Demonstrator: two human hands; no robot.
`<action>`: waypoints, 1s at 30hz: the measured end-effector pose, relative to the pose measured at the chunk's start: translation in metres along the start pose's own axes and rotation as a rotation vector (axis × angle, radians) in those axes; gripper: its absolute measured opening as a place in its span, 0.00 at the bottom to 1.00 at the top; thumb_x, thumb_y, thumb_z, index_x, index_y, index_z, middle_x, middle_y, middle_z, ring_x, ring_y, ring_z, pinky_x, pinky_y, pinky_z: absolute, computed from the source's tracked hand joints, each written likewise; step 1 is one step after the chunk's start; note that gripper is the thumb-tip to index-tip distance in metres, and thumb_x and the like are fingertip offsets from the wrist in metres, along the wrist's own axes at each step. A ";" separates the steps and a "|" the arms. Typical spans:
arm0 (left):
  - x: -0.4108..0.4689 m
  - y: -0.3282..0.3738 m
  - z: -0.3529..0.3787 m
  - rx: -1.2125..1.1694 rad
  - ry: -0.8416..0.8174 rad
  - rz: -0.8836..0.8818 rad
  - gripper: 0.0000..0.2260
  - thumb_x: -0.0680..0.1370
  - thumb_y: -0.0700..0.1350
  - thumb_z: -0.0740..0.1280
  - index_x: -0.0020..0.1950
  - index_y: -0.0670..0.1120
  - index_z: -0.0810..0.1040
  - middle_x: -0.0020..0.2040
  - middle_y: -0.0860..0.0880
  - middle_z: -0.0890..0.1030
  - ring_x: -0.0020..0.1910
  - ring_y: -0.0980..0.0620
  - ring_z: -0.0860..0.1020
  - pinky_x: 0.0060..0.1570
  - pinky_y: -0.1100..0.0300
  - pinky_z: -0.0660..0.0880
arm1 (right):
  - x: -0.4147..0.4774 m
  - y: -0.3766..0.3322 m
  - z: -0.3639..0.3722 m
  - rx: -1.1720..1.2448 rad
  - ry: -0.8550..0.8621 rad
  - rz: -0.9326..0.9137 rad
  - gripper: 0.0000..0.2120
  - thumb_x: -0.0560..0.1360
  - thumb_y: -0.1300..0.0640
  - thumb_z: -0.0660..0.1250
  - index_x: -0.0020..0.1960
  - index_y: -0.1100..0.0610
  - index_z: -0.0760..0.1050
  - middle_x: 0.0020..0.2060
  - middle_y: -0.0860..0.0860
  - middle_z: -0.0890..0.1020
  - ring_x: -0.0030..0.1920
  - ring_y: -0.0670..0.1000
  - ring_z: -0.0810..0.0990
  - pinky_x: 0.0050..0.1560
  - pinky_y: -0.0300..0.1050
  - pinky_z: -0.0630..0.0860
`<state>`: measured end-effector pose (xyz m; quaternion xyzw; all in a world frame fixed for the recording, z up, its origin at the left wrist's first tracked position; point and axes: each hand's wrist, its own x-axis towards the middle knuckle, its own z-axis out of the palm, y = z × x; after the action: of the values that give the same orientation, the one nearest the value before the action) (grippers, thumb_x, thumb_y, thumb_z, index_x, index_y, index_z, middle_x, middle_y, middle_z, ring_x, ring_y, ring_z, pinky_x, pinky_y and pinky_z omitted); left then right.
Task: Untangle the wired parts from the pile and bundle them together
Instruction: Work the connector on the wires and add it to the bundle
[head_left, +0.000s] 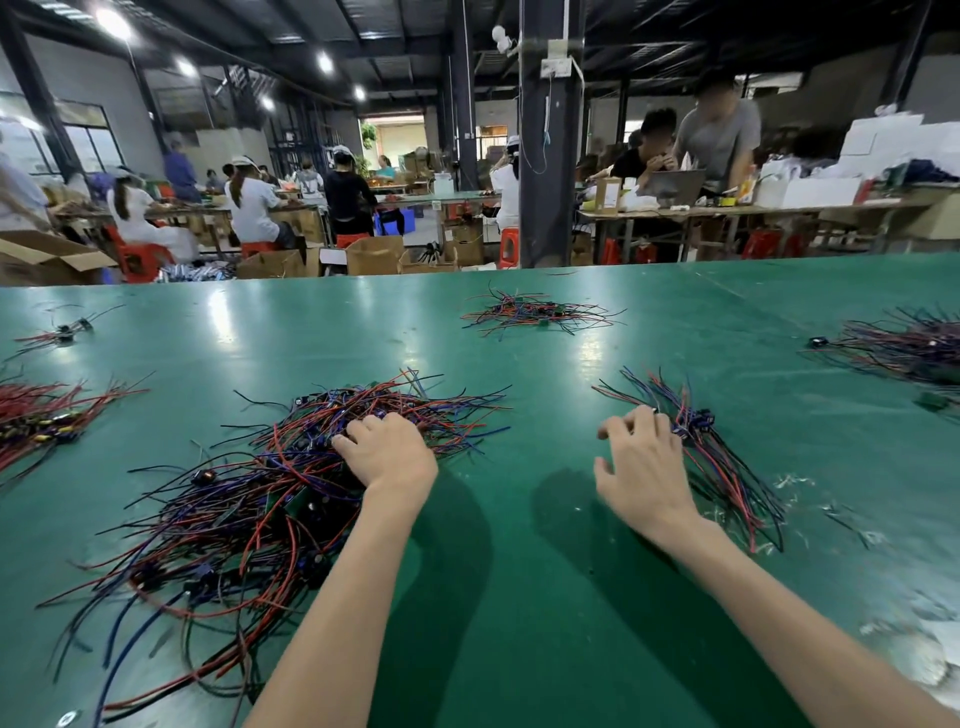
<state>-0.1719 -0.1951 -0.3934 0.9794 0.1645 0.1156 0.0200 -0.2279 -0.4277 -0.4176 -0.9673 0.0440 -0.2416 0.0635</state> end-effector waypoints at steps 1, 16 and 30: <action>0.002 -0.003 0.001 -0.010 0.005 0.000 0.20 0.76 0.48 0.64 0.67 0.44 0.69 0.67 0.43 0.71 0.67 0.43 0.66 0.65 0.46 0.60 | -0.002 -0.003 0.003 0.023 -0.013 -0.019 0.14 0.74 0.54 0.65 0.57 0.56 0.73 0.54 0.55 0.70 0.57 0.56 0.67 0.56 0.49 0.65; 0.012 -0.020 -0.006 -0.178 0.079 0.058 0.10 0.77 0.44 0.64 0.56 0.49 0.80 0.56 0.47 0.79 0.60 0.45 0.72 0.60 0.50 0.65 | -0.008 -0.008 0.017 0.179 -0.089 -0.037 0.11 0.77 0.55 0.62 0.59 0.53 0.73 0.56 0.51 0.71 0.60 0.53 0.63 0.59 0.47 0.61; -0.001 -0.014 -0.020 -0.701 0.353 0.222 0.05 0.72 0.46 0.73 0.44 0.45 0.84 0.42 0.47 0.84 0.45 0.46 0.79 0.41 0.56 0.74 | -0.009 -0.009 0.015 0.241 -0.097 -0.020 0.10 0.76 0.57 0.62 0.57 0.54 0.74 0.55 0.51 0.73 0.59 0.53 0.64 0.59 0.47 0.61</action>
<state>-0.1817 -0.1819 -0.3747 0.8902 0.0092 0.3325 0.3112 -0.2279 -0.4165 -0.4338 -0.9636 0.0021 -0.1988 0.1787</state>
